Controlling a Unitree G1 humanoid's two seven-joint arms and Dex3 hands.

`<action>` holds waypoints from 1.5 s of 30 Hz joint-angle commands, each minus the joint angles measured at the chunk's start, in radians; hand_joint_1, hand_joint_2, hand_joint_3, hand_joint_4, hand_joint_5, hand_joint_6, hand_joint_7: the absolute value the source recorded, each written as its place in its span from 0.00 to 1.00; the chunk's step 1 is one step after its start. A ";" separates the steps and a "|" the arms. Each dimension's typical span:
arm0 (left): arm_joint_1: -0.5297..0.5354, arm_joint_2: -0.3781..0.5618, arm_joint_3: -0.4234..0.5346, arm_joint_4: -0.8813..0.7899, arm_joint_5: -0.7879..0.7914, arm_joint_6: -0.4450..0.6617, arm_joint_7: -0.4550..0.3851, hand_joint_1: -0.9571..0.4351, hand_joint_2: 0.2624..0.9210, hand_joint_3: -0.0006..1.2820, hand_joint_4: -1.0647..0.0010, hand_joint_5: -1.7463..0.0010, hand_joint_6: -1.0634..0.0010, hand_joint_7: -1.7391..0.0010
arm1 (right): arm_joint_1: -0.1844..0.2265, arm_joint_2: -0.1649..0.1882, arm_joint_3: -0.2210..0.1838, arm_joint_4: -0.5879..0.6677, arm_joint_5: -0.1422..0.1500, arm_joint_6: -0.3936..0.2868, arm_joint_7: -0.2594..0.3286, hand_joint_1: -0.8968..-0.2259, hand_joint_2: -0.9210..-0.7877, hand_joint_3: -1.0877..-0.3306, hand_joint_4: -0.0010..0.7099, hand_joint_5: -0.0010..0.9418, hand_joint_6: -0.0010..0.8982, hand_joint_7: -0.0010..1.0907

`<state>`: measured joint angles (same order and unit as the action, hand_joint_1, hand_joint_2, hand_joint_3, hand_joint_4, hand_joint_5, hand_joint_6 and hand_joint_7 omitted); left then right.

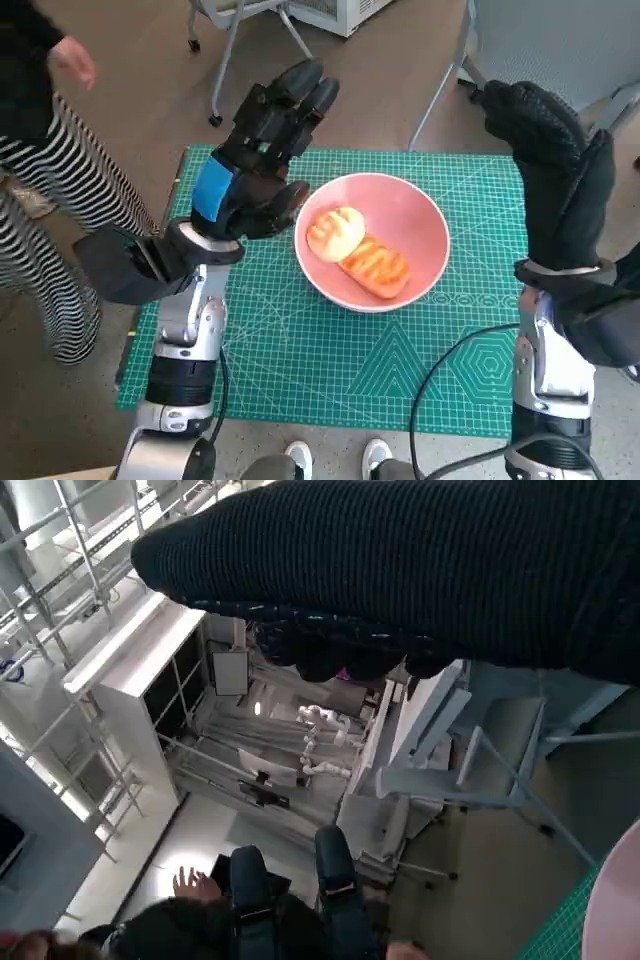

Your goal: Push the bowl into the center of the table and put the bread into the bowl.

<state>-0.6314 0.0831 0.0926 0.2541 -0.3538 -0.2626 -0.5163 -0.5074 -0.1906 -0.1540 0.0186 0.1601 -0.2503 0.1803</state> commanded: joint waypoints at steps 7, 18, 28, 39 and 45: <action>0.005 0.008 0.001 -0.011 -0.003 0.008 -0.004 0.24 0.97 0.33 1.00 0.89 1.00 0.73 | 0.027 -0.001 -0.003 0.003 0.002 0.005 -0.002 0.26 0.00 0.53 0.30 0.01 0.12 0.48; 0.001 0.004 0.002 -0.010 -0.011 0.015 -0.009 0.24 0.97 0.33 1.00 0.89 1.00 0.73 | 0.028 -0.001 -0.005 0.010 0.000 -0.008 -0.001 0.26 0.00 0.54 0.30 0.01 0.13 0.48; 0.002 0.003 0.002 -0.014 -0.016 0.022 -0.013 0.24 0.97 0.33 1.00 0.90 1.00 0.73 | 0.027 -0.004 -0.006 0.014 0.001 -0.012 0.001 0.26 0.00 0.54 0.30 0.01 0.13 0.48; 0.000 0.003 0.002 -0.019 -0.018 0.033 -0.014 0.23 0.98 0.33 1.00 0.89 1.00 0.72 | 0.032 -0.004 -0.008 0.012 0.003 -0.011 0.002 0.26 0.00 0.54 0.30 0.00 0.13 0.48; 0.000 0.003 0.002 -0.021 -0.017 0.036 -0.013 0.24 0.98 0.33 1.00 0.90 1.00 0.72 | 0.031 -0.003 -0.006 0.011 0.002 -0.010 0.000 0.26 0.00 0.54 0.29 0.00 0.13 0.48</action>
<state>-0.6314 0.0830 0.0927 0.2539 -0.3626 -0.2321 -0.5274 -0.4976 -0.1915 -0.1577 0.0192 0.1602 -0.2669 0.1803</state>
